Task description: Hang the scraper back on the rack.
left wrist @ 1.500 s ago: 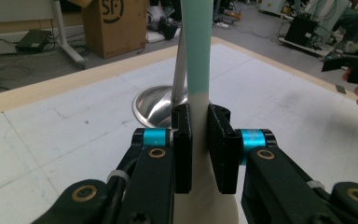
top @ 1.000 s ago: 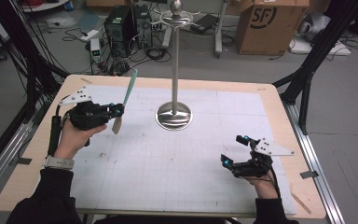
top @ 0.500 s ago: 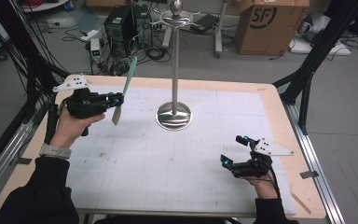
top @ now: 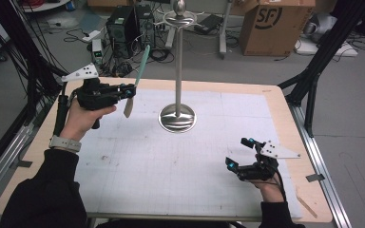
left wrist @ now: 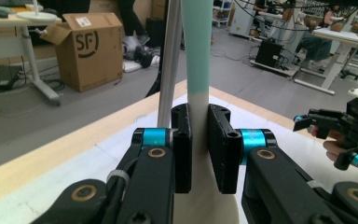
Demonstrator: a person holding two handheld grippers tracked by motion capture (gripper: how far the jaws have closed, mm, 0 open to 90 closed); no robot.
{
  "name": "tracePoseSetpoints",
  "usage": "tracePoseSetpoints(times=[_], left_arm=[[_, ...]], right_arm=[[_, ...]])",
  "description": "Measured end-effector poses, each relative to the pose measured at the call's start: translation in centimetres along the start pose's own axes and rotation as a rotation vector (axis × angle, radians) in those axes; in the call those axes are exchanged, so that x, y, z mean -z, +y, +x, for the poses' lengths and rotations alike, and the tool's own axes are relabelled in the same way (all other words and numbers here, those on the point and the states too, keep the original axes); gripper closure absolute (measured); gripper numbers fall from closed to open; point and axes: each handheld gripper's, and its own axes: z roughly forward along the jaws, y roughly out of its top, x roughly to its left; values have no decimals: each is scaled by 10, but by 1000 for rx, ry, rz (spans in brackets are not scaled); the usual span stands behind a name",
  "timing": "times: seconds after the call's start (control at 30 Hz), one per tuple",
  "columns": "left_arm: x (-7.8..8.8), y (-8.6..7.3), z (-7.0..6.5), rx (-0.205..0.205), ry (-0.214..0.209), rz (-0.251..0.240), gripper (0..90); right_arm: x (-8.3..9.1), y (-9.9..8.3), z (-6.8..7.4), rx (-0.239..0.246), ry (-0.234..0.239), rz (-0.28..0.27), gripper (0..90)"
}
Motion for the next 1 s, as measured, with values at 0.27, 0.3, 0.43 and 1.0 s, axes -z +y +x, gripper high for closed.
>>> tracePoseSetpoints(times=[0.27, 0.3, 0.43, 1.0], left_arm=[[-2, 20, 8, 14, 0, -14, 802], [-3, 22, 8, 10, -3, -14, 802], [-6, 30, 7, 0, 2, -22, 802], [-15, 41, 9, -11, 5, -51, 802]], right_arm=[[2, 0, -1, -9, -1, -5, 3], [2, 0, -1, -8, 0, -4, 3], [1, 0, -2, -8, 1, -7, 3], [3, 0, -3, -11, 3, -14, 3]])
